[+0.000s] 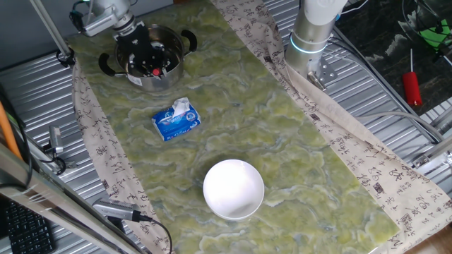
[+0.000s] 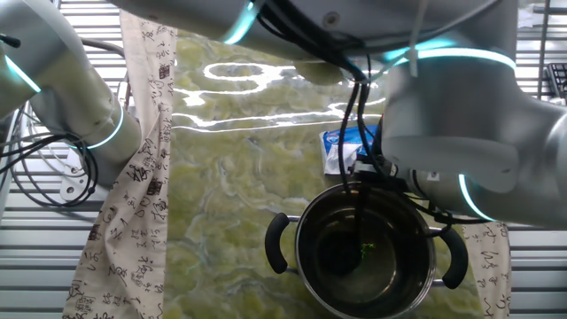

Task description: Scoop water with a large spoon from one bowl to another

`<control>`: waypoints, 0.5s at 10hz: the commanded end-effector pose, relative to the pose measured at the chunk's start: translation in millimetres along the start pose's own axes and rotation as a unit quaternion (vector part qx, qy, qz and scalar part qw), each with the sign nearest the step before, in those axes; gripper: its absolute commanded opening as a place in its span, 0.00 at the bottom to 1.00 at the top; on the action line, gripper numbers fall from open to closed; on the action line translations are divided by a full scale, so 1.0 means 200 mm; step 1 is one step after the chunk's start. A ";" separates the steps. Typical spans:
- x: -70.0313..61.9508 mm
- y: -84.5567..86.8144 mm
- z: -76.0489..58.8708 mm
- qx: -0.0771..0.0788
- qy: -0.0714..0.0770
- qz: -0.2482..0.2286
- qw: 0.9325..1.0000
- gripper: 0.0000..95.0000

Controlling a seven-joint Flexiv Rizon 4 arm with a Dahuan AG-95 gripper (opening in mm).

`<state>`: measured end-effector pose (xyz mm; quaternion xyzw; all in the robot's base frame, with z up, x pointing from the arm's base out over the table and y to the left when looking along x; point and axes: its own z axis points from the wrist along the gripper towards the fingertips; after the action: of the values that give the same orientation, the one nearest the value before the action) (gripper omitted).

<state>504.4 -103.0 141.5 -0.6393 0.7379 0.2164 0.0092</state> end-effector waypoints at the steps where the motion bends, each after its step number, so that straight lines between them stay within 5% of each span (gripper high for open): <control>1: -0.01 0.00 0.00 -0.008 0.002 0.001 1.000 0.00; 5: -0.03 -0.01 -0.02 -0.018 0.003 0.003 1.000 0.00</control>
<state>508.5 -99.2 145.3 -0.6372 0.7358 0.2291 -0.0058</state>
